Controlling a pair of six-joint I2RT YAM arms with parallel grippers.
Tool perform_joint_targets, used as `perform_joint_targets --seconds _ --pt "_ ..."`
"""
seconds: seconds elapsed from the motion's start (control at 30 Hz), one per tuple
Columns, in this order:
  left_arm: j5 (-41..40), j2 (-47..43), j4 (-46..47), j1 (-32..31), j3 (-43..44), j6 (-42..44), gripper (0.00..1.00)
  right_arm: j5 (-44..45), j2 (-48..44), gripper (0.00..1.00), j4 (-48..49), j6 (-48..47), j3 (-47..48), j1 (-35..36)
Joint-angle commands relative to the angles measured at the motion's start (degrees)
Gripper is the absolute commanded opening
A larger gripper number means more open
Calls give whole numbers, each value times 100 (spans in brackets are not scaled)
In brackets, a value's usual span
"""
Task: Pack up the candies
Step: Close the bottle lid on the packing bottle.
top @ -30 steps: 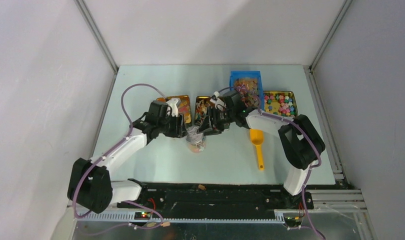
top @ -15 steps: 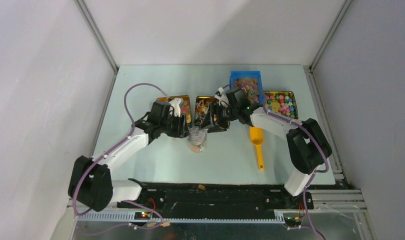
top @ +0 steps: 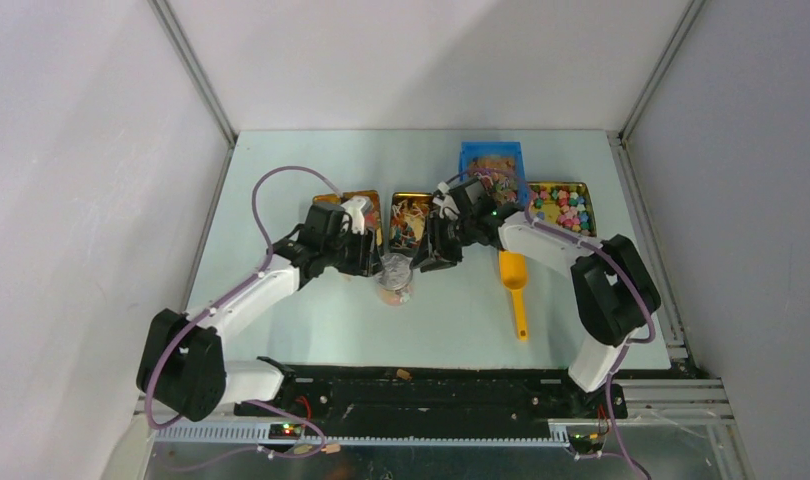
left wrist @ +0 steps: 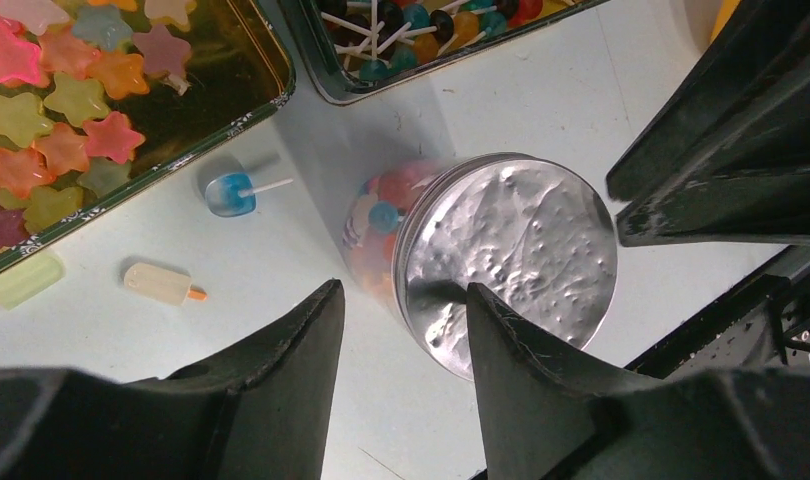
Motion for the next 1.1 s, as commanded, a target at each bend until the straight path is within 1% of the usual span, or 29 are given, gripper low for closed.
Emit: perform_joint_targets --seconds 0.0,0.2,0.27,0.3,0.37,0.47,0.53,0.63,0.7,0.83,0.87,0.9,0.93,1.03,1.07 --pt "-49 39 4 -82 168 -6 55 -302 290 35 248 82 180 116" --pt "20 2 24 -103 145 0 59 -468 545 24 517 243 183 136" --pt "64 1 37 -103 134 -5 60 -446 578 19 506 246 179 124" --pt "98 4 58 -103 127 -7 60 -435 588 12 465 242 178 119" --pt "148 4 98 -103 113 -32 62 -343 604 7 360 195 179 120" --pt "207 12 201 -103 89 -100 67 -136 656 5 149 48 179 111" --pt "254 34 260 -103 83 -127 68 -26 703 5 16 -42 185 104" --pt "416 90 335 -103 68 -177 66 30 768 6 -86 -108 177 104" --pt "496 128 378 -103 51 -221 62 58 797 7 -106 -122 162 112" --pt "370 79 344 -103 41 -244 60 360 780 12 -268 -206 165 131" --pt "262 28 284 -103 60 -232 61 434 730 14 -341 -225 161 154" --pt "206 -1 214 -103 70 -219 63 586 670 20 -367 -284 165 168" --pt "122 -50 180 -103 104 -206 64 657 646 22 -428 -313 170 194" --pt "8 -160 32 -103 177 -142 68 887 572 35 -630 -478 261 291" --pt "4 -232 15 -103 197 -137 69 900 567 38 -682 -514 300 330"
